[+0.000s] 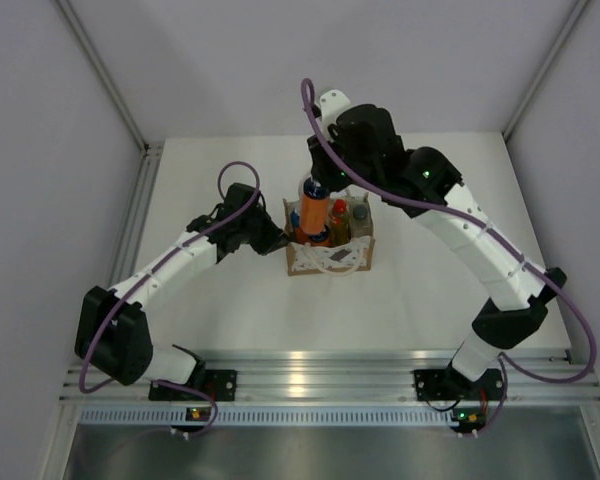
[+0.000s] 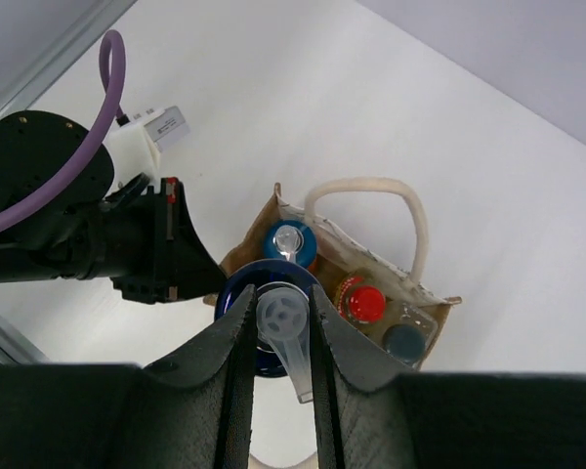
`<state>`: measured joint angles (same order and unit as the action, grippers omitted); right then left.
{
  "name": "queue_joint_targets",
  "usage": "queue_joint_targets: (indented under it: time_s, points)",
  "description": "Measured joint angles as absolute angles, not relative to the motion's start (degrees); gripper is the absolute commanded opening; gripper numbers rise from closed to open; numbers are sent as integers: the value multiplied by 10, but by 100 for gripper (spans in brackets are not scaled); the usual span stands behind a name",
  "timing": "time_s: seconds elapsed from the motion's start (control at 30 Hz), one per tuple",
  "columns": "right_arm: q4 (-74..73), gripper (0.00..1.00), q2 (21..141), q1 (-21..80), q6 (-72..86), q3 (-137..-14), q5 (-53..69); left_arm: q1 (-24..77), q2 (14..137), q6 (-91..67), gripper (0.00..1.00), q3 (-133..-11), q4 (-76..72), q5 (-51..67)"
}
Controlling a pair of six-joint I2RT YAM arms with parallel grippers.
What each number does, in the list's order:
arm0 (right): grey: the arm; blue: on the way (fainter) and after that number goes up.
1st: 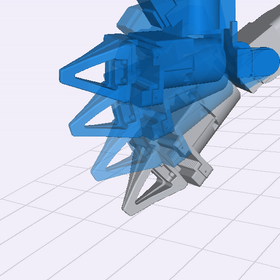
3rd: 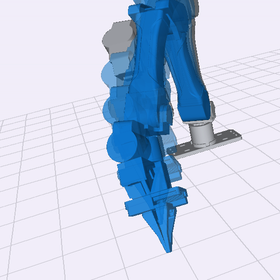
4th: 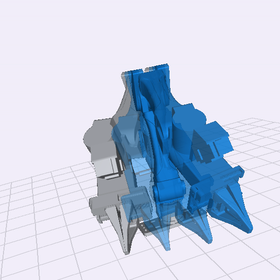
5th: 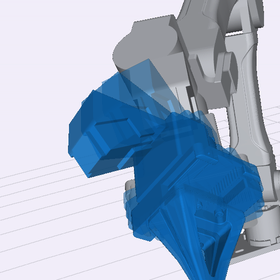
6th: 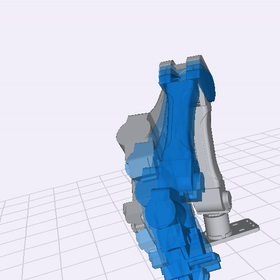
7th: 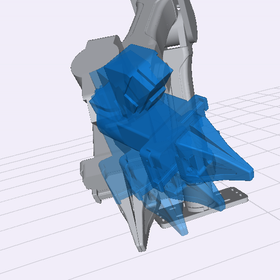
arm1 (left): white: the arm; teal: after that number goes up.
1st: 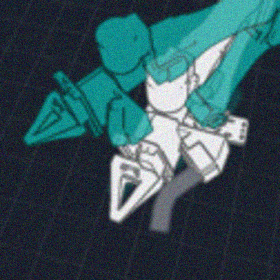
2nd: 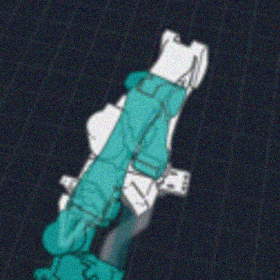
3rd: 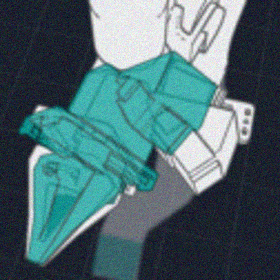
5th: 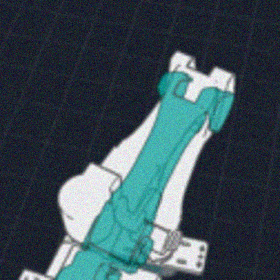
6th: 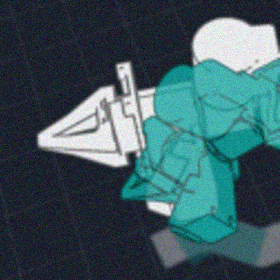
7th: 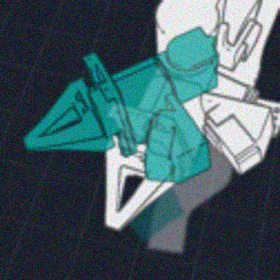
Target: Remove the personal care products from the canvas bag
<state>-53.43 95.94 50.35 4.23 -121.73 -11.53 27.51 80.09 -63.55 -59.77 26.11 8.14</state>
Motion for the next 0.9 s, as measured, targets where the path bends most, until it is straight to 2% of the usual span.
queue_joint_targets:
  time_s: [0.43, 0.67, 0.9]
  points:
    - [-560, 0, 901, 462, 47, -1216, -182, 275, 801, -636, 0, -594, 261, 81]
    - [-561, 0, 832, 364, 62, -1152, -209, 275, 801, -636, 0, -594, 261, 81]
    - [-547, 0, 771, 272, 60, -1037, -226, 275, 800, -636, 0, -593, 261, 81]
